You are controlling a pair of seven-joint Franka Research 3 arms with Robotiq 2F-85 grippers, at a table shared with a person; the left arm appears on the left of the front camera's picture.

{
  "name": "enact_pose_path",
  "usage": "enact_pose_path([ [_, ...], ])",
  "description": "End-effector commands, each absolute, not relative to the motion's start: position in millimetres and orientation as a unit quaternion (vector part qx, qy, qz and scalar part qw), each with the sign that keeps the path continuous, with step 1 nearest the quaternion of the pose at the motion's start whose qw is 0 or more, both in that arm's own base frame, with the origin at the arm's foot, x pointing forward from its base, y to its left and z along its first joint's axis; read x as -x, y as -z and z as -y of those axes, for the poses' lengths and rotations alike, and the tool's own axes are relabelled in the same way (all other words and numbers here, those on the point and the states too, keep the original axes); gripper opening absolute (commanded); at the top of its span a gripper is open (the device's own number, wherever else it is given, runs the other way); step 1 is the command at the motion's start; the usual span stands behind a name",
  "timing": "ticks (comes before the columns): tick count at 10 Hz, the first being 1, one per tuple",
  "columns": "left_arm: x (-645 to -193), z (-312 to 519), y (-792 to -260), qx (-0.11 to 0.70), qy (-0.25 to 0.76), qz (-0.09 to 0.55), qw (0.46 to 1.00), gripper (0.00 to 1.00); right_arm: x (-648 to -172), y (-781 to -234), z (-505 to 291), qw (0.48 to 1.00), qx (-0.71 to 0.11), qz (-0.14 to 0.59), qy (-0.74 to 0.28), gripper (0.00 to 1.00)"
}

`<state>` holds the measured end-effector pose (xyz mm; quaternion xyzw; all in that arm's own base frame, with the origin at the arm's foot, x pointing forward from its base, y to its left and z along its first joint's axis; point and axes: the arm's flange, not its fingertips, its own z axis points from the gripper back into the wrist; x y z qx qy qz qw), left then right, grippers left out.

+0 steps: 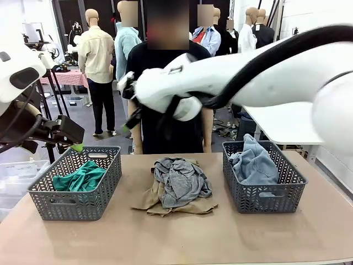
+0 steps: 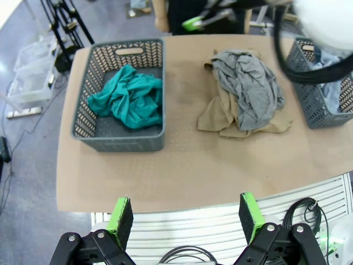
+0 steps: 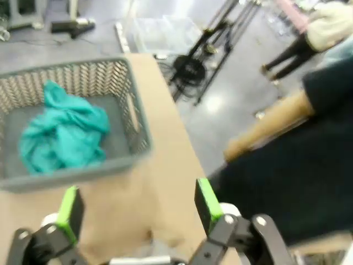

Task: Sort the tops and bottoms.
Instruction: Lift clothes from the center of the table with your left hand.

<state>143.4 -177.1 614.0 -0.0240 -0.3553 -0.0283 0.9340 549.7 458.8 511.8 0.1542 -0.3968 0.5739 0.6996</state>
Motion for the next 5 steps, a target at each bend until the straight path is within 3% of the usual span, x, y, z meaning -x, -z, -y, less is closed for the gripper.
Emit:
enact_pose_path([
  [1,-141.8,174.7,-616.0,0.028,0.038,0.35,0.935,1.0,-481.6,-530.1,-391.9,0.723,-0.117,0.378,-0.567,1.0],
  [5,-141.8,174.7,-616.0,0.028,0.038,0.35,0.935,1.0,-431.2,-549.7,-294.2,0.778,-0.068,0.344,-0.521,1.0],
])
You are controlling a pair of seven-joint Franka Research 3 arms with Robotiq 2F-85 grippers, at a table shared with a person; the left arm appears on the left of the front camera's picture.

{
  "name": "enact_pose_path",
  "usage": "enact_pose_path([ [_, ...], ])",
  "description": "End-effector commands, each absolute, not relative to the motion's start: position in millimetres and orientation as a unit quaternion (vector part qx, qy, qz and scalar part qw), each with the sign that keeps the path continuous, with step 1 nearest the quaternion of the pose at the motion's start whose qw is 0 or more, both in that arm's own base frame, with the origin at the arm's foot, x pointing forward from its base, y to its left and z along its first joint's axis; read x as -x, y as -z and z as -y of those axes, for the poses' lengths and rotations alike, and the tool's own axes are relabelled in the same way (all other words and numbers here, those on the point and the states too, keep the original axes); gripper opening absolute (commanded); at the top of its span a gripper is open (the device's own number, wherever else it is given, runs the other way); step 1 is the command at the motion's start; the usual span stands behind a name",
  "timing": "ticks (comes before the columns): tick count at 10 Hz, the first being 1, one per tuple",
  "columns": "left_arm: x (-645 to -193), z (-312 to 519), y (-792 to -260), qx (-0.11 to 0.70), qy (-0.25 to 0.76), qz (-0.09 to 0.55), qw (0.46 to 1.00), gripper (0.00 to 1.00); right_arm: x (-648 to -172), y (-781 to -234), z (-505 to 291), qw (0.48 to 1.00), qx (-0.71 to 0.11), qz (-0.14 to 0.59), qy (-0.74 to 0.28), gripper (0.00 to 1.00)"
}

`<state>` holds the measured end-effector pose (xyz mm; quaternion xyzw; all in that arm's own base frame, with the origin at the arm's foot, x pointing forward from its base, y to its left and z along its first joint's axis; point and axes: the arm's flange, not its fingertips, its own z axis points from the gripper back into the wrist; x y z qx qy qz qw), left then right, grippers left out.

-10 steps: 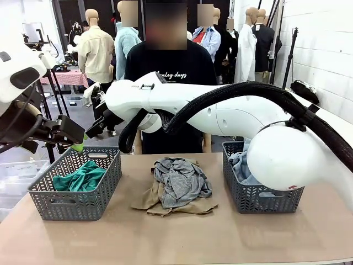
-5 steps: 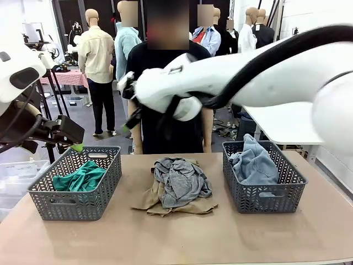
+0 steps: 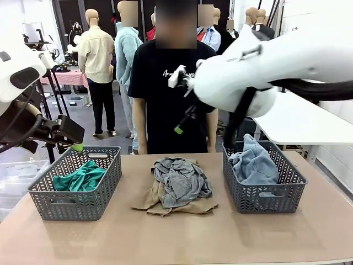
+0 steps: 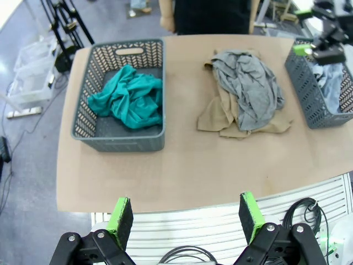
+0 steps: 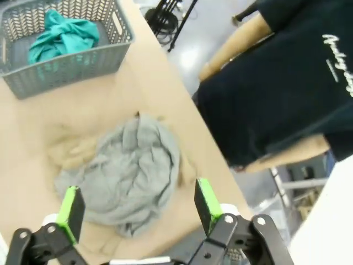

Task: Sort the tops and bottoms.
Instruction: Lift clothes from the center of the table with your left hand.

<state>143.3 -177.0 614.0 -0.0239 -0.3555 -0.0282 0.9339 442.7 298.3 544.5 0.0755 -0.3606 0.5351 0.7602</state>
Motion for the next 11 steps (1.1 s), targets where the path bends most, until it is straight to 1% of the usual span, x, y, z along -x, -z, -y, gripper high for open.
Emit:
enact_pose_path([
  [1,-141.8,174.7,-616.0,0.028,0.038,0.35,0.935,1.0,-420.4,-553.2,-272.1,0.792,-0.067,0.352,-0.494,1.0],
  [3,-141.8,174.7,-616.0,0.028,0.038,0.35,0.935,1.0,-394.7,-562.1,-224.6,0.822,-0.058,0.378,-0.422,1.0],
  [4,-141.8,174.7,-616.0,0.028,0.038,0.35,0.935,1.0,-382.4,-565.1,-208.1,0.842,-0.05,0.372,-0.387,1.0],
  [7,-141.8,174.7,-616.0,0.028,0.038,0.35,0.935,1.0,-348.9,-569.7,-166.9,0.888,-0.056,0.317,-0.33,1.0],
  [11,-141.8,174.7,-616.0,0.028,0.038,0.35,0.935,1.0,-314.4,-554.6,-132.6,0.918,-0.077,0.276,-0.273,1.0],
])
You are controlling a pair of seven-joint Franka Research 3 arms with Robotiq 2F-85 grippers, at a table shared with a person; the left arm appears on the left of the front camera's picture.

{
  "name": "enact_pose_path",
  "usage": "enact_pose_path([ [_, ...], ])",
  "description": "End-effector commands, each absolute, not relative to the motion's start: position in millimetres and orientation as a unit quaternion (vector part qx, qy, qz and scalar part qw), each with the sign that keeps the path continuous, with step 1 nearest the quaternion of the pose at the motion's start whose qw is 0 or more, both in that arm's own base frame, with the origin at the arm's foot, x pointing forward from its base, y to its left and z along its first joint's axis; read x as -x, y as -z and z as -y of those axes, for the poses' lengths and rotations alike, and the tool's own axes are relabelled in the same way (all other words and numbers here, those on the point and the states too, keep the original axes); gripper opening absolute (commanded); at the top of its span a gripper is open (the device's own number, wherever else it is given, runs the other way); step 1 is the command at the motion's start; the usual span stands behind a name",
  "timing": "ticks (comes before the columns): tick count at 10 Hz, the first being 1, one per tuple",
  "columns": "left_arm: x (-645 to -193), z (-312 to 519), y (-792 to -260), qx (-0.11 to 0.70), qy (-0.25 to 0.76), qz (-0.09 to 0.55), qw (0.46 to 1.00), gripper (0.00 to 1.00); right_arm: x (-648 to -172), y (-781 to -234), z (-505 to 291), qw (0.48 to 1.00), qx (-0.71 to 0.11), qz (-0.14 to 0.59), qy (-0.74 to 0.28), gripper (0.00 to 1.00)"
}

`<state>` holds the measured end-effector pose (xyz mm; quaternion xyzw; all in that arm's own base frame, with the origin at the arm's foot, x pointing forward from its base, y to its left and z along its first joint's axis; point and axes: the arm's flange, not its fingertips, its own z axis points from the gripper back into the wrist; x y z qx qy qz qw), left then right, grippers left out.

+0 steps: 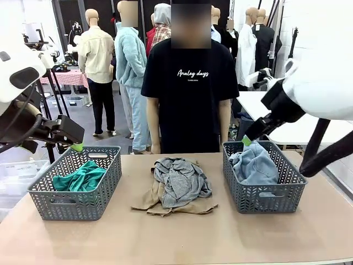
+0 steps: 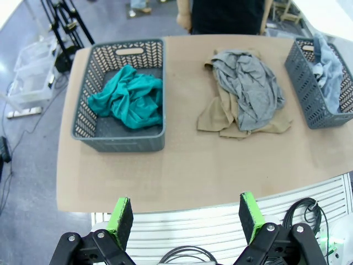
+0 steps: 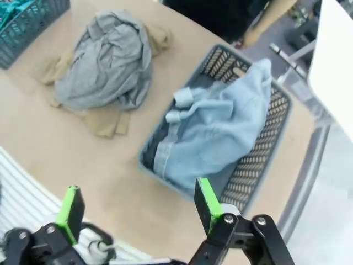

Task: Sort the tops and bottoms.
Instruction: Lift clothes from the center of the table with your left hand.

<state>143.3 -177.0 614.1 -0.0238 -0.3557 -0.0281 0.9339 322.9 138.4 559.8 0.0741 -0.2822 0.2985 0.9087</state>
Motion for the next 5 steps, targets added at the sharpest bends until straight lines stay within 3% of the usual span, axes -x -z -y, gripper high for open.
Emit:
enact_pose_path([
  [1,-141.8,174.7,-616.0,0.028,0.038,0.35,0.935,1.0,-313.5,-549.7,-130.5,0.921,-0.081,0.271,-0.267,1.0],
  [4,-141.8,174.7,-616.0,0.028,0.038,0.35,0.935,1.0,-344.4,-513.0,-150.1,0.913,-0.071,0.322,-0.238,1.0],
  [5,-141.8,174.7,-616.0,0.028,0.038,0.35,0.935,1.0,-320.3,-549.4,-129.2,0.918,-0.082,0.281,-0.268,1.0],
])
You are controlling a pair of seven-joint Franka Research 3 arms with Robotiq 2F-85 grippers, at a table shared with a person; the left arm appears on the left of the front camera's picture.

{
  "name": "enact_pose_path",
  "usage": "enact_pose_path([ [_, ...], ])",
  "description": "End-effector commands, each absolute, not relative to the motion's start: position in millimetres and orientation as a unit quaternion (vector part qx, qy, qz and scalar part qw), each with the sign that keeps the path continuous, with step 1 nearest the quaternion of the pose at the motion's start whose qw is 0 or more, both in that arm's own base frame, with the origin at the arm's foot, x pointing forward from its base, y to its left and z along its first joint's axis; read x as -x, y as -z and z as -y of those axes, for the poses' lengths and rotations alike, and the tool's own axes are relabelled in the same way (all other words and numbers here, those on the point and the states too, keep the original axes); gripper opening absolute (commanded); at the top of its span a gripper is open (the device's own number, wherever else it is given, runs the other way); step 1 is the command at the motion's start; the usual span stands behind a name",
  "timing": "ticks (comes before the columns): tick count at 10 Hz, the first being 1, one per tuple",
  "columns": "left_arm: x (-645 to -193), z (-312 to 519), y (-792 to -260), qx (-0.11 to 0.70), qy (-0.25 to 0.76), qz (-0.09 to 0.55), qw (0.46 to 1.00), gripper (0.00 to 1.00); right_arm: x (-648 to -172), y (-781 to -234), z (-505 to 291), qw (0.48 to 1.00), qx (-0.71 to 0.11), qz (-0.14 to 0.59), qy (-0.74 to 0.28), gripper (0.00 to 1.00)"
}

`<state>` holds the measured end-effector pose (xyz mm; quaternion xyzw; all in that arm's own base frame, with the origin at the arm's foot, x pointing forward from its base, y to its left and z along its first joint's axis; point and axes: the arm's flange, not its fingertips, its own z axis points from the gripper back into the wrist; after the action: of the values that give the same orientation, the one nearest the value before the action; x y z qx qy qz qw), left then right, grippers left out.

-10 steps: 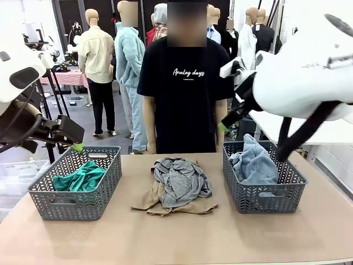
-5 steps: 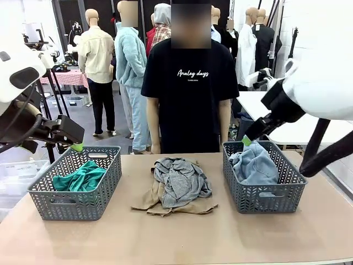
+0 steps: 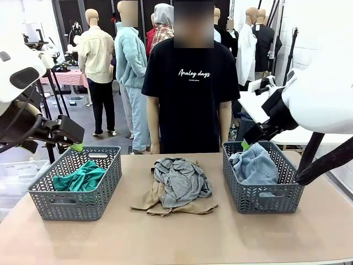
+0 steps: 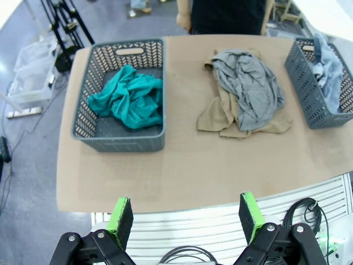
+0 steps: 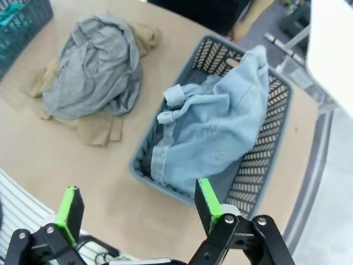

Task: Sort the tops and bottoms.
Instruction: Lift clothes from the center of the table with your left hand.

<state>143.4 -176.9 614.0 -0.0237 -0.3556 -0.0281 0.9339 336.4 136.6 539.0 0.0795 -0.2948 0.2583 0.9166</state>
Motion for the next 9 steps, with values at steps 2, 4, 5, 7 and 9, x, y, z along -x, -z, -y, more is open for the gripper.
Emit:
enact_pose_path([
  [2,-168.6,192.7,-614.9,-0.031,0.061,0.362,0.93,1.0,-320.3,-549.4,-129.2,0.918,-0.082,0.281,-0.268,1.0],
  [4,-229.5,221.8,-612.7,-0.062,0.111,0.338,0.933,1.0,-320.3,-549.4,-129.2,0.918,-0.082,0.281,-0.268,1.0],
  [5,-254.9,234.8,-606.6,-0.065,0.128,0.333,0.932,1.0,-320.3,-549.4,-129.2,0.918,-0.082,0.281,-0.268,1.0],
  [7,-303.8,261.6,-586.6,-0.063,0.156,0.32,0.932,1.0,-320.3,-549.4,-129.2,0.918,-0.082,0.281,-0.268,1.0],
  [9,-348.4,290.8,-556.7,-0.044,0.179,0.295,0.937,1.0,-320.3,-549.4,-129.2,0.918,-0.082,0.281,-0.268,1.0],
])
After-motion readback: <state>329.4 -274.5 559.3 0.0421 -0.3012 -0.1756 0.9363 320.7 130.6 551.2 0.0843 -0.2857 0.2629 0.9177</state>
